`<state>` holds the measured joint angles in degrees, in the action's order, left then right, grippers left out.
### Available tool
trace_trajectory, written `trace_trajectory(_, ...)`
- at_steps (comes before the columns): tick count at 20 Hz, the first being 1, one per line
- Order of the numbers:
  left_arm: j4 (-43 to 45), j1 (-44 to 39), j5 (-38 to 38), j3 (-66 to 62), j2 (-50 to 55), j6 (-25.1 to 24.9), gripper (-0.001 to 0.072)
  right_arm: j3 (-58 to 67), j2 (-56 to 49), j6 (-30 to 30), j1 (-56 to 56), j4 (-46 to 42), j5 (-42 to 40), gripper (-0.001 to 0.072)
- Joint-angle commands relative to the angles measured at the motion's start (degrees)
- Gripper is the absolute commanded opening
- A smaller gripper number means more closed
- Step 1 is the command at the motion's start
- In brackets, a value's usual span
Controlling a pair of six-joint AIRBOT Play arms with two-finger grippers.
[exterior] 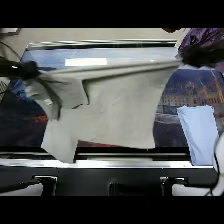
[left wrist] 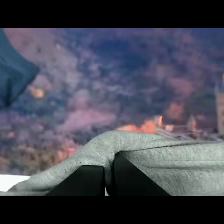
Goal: Fold the clothes and pants, and hang the long-sleeved shirts on hangers.
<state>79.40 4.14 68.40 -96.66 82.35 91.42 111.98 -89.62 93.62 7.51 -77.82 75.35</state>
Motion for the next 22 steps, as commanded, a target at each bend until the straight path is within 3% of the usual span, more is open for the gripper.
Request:
trace_trajectory(1, -3.28, 0.07, -7.08, 0.92, 13.33, -1.62, 0.0016, -0.28, -13.86, 0.7, 0.02, 3.85, -1.95, 0.0027)
trace_trajectory(5, -4.61, 0.07, -10.21, 0.94, 20.06, -1.44, 0.0024, -0.28, -22.62, 1.9, 0.02, 10.32, -4.63, 0.0027)
trace_trajectory(7, -4.59, 0.11, -10.21, 0.96, 20.92, -1.44, 0.0162, -0.28, -24.57, 2.21, 0.02, 13.07, -4.9, 0.0029)
trace_trajectory(8, -4.59, 0.22, -10.19, 0.9, 20.74, -1.44, 0.0265, -0.28, -25.0, 2.21, 0.02, 14.45, -4.87, 0.0057)
trace_trajectory(10, -4.42, 1.03, -9.16, 0.09, 19.96, -1.44, 0.0598, -0.2, -24.92, 2.21, 0.04, 16.28, -4.44, 0.0181)
trace_trajectory(12, -4.28, 2.73, -6.62, -0.96, 18.14, -1.4, 0.062, 0.22, -24.0, 2.19, 0.15, 16.61, -1.01, 0.0348)
trace_trajectory(13, -4.35, 3.96, -4.76, -1.11, 16.83, -1.4, 0.0621, 0.31, -23.04, 1.84, 0.48, 15.96, 1.51, 0.0384)
trace_trajectory(18, -2.21, 11.41, 7.15, 0.9, 8.98, -1.53, 0.062, -1.53, -15.85, -7.87, 6.51, 17.57, 13.62, 0.0414)
trace_trajectory(22, -2.49, 19.61, 5.66, 19.58, -2.69, -1.49, 0.0618, -19.91, -6.12, -14.12, 13.84, 25.35, 14.08, 0.0415)
